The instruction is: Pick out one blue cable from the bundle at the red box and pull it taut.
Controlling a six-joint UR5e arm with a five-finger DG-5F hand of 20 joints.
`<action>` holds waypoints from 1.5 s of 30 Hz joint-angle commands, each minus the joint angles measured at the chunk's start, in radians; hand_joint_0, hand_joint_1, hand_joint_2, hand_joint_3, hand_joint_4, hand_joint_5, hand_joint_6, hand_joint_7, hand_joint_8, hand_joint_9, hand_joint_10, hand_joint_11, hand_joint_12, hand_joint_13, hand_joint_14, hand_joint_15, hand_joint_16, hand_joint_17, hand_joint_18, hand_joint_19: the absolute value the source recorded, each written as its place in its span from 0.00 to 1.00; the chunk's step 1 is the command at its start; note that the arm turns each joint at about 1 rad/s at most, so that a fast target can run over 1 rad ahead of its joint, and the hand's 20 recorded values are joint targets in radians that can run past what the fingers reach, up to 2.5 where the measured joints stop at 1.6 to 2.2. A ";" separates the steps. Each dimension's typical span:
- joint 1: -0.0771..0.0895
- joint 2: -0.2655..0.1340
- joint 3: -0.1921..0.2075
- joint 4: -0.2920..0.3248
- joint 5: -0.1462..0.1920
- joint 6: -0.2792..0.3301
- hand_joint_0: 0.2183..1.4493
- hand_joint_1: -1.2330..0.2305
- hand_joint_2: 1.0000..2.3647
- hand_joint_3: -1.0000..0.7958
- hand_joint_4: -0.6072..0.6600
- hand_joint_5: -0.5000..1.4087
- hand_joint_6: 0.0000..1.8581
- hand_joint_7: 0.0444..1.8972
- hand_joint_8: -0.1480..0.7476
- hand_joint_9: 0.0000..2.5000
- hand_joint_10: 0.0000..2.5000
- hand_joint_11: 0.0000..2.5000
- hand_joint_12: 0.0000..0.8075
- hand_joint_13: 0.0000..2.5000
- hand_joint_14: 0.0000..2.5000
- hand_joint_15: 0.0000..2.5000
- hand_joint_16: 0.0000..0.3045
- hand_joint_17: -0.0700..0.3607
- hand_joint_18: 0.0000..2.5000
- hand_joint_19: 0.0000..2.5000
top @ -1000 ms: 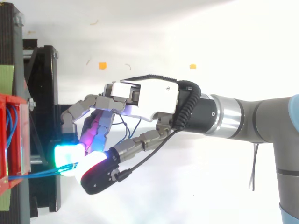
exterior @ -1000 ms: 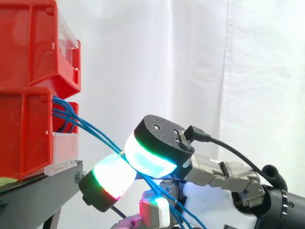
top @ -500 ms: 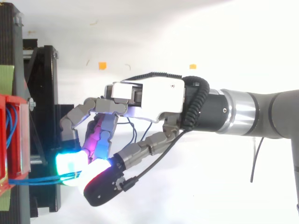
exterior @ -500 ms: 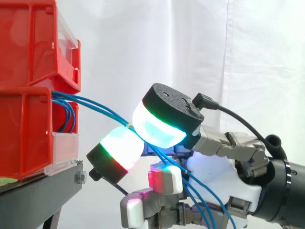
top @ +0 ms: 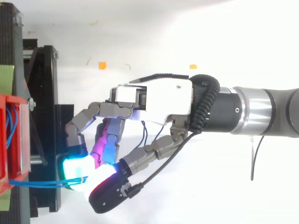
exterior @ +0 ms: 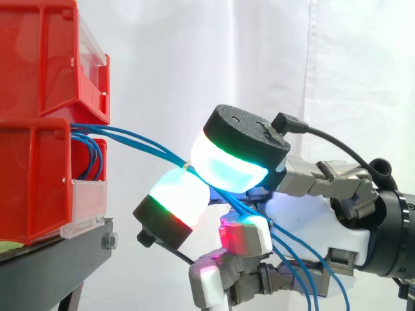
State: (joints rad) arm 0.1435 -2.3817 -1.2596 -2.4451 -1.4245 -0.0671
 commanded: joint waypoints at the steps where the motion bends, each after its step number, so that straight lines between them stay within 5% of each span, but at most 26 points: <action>1: 0.002 0.009 0.000 -0.012 0.001 0.000 0.46 0.20 0.02 0.43 0.45 0.21 0.50 0.62 0.57 0.56 0.01 0.25 0.56 0.44 0.01 0.23 0.20 0.49 0.36 0.30; 17: -0.001 0.013 -0.001 -0.065 -0.001 0.001 0.55 0.21 0.00 0.28 0.32 0.21 0.51 0.68 0.55 0.56 0.01 0.26 0.54 0.44 0.01 0.25 0.19 0.47 0.34 0.32; 45: -0.001 0.012 0.000 -0.065 0.004 0.004 0.49 0.17 0.00 0.28 0.37 0.20 0.50 0.66 0.53 0.55 0.01 0.25 0.54 0.44 0.01 0.24 0.19 0.47 0.37 0.29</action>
State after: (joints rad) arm 0.1427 -2.3691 -1.2594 -2.5096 -1.4209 -0.0642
